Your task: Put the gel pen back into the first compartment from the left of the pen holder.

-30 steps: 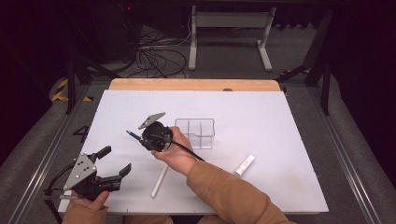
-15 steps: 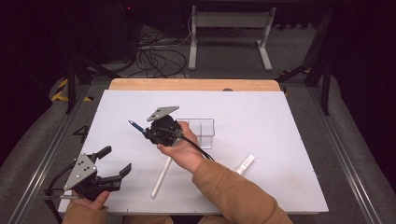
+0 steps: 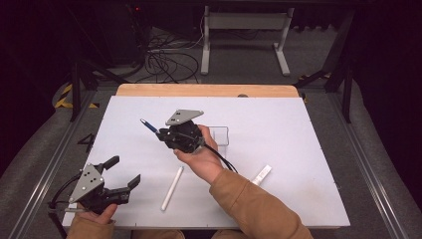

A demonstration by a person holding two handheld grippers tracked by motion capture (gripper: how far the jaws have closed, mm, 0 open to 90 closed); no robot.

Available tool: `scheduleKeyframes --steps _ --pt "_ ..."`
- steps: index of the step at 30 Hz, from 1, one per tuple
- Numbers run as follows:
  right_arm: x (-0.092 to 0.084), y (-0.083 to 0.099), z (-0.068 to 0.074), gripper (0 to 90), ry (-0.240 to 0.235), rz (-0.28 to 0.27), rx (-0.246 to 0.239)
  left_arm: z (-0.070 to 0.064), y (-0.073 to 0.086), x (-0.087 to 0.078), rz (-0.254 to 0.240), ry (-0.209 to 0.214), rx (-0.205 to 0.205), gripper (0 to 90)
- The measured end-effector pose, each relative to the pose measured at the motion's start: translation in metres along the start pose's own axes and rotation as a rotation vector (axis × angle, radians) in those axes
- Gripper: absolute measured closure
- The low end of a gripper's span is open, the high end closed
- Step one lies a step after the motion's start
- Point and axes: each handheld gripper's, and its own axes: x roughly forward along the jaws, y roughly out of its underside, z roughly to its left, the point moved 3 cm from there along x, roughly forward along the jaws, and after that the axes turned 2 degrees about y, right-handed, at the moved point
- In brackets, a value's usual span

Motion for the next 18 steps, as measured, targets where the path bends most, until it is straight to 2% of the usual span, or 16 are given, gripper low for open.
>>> scheduleKeyframes --steps 7,10,18 --pt "-0.010 -0.002 -0.005 79.9 0.033 -0.065 0.022 0.000 0.000 0.000 0.001 0.002 0.003 12.6" --pt "-0.015 -0.001 -0.010 79.9 0.050 -0.117 0.025 0.000 0.000 0.000 0.003 0.003 0.004 12.6" --pt "-0.021 0.002 -0.018 79.9 0.071 -0.180 0.036 0.000 0.000 0.001 0.004 0.003 0.004 12.6"
